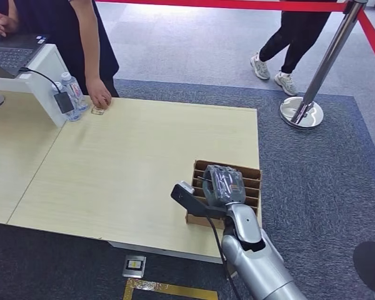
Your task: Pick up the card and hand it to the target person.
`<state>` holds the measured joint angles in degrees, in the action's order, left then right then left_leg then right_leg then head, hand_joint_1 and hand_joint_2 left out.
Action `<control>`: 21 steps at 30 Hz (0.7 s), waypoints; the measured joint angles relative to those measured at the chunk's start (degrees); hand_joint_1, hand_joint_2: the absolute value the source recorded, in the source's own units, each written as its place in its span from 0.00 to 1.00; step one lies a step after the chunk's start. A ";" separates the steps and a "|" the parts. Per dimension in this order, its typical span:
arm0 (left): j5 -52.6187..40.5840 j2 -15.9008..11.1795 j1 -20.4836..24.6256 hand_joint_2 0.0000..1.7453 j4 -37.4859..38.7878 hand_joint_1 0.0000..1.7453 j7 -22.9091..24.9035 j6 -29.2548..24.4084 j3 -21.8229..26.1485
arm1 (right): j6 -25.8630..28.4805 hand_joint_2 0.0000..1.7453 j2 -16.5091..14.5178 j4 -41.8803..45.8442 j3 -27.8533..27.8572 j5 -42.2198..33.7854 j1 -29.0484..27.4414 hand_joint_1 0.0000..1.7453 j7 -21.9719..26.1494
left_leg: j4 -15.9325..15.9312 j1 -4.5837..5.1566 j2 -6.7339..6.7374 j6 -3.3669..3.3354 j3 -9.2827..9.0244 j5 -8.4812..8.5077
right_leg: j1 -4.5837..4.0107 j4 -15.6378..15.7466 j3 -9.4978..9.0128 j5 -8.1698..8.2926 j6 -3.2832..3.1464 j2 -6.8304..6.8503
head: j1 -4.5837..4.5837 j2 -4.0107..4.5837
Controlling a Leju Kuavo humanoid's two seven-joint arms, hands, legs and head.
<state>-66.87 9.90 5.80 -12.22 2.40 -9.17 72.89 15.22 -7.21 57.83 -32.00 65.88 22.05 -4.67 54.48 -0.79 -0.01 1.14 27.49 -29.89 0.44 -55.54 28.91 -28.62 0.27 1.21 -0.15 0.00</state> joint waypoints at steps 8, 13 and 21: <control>-0.05 -0.02 -0.01 0.00 0.00 0.00 -0.09 0.19 -0.50 | 0.10 1.00 0.02 0.55 0.02 0.22 -0.34 1.00 0.10 | 0.00 0.00 0.00 0.00 -0.03 0.00 | 0.00 0.00 -0.03 0.00 0.00 0.00 | 0.00 0.00; 0.04 -0.02 -0.04 0.00 0.00 0.00 -0.38 0.19 -0.66 | -0.73 1.00 0.34 3.26 0.01 0.45 -1.46 1.00 1.15 | 0.01 0.00 0.00 0.00 -0.02 0.00 | 0.00 0.00 -0.02 0.00 0.00 0.00 | 0.00 0.00; 0.55 -0.02 -0.06 0.00 0.01 0.00 -1.00 0.42 -0.65 | -2.98 1.00 1.97 8.55 -0.04 -2.18 -2.06 1.00 4.02 | 0.01 0.00 0.00 0.00 -0.01 0.00 | 0.00 0.00 -0.01 0.00 0.00 0.00 | 0.00 0.00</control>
<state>-66.32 9.88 5.74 -12.21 1.41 -8.75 72.24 12.24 -5.25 66.39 -32.04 63.69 19.99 -0.65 54.49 -0.78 -0.01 1.14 27.48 -29.89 0.44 -55.54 28.90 -28.61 0.27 1.21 -0.15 0.00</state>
